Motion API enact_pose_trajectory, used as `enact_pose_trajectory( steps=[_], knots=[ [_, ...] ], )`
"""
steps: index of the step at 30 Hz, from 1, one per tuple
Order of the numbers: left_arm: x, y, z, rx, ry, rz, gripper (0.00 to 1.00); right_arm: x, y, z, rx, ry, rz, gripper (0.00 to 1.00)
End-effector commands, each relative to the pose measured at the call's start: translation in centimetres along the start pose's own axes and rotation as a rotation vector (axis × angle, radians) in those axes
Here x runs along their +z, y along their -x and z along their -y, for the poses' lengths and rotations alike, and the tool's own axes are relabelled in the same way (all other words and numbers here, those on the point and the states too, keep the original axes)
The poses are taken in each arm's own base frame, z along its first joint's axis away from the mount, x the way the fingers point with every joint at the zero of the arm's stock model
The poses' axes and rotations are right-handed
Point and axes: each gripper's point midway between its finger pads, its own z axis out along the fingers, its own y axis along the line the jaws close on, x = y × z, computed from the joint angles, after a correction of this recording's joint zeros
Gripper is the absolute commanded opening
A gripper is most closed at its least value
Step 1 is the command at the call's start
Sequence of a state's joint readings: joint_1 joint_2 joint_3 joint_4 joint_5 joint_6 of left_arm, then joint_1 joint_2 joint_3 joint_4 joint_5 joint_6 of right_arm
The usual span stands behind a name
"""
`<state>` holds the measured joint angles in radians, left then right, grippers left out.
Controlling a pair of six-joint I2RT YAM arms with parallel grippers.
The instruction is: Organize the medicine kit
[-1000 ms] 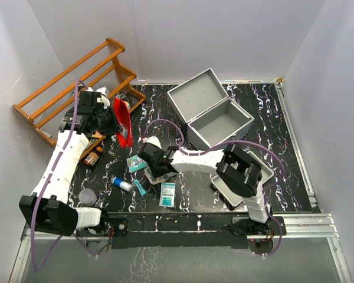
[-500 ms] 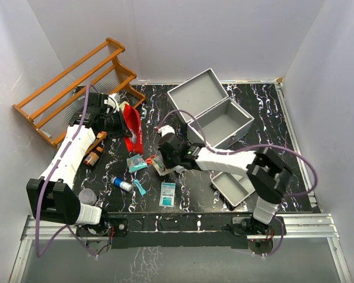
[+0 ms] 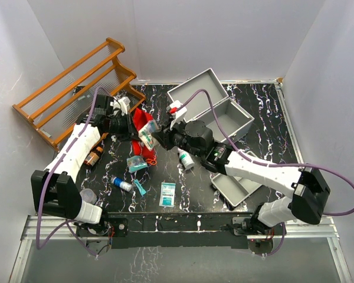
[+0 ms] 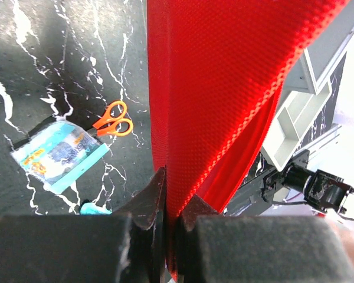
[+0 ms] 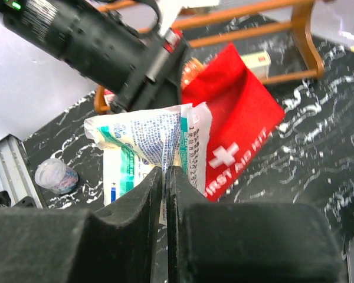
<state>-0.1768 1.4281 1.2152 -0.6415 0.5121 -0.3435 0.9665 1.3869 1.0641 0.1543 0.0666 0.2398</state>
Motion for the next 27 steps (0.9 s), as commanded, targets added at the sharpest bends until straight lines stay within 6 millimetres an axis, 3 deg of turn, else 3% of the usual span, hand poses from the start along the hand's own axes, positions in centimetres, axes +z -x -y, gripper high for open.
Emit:
enact_pose_trajectory(
  steps=[1,6,11,27],
  knots=[
    [-0.1,-0.8,1.8,0.026,-0.080,-0.021,0.00,0.4,6.8,-2.6,-0.077,0.137,0.240,0.07],
    [-0.3,-1.5,2.2,0.046,-0.107,-0.029,0.00,1.6,8.2,-3.7,-0.099,0.233,0.331,0.07],
    [-0.6,-2.5,2.6,0.068,-0.140,-0.053,0.00,2.4,8.7,-3.5,-0.117,0.303,0.389,0.08],
    [-2.5,-4.4,5.2,0.138,-0.306,-0.073,0.00,4.2,3.5,-2.8,-0.253,0.502,0.283,0.09]
  ],
)
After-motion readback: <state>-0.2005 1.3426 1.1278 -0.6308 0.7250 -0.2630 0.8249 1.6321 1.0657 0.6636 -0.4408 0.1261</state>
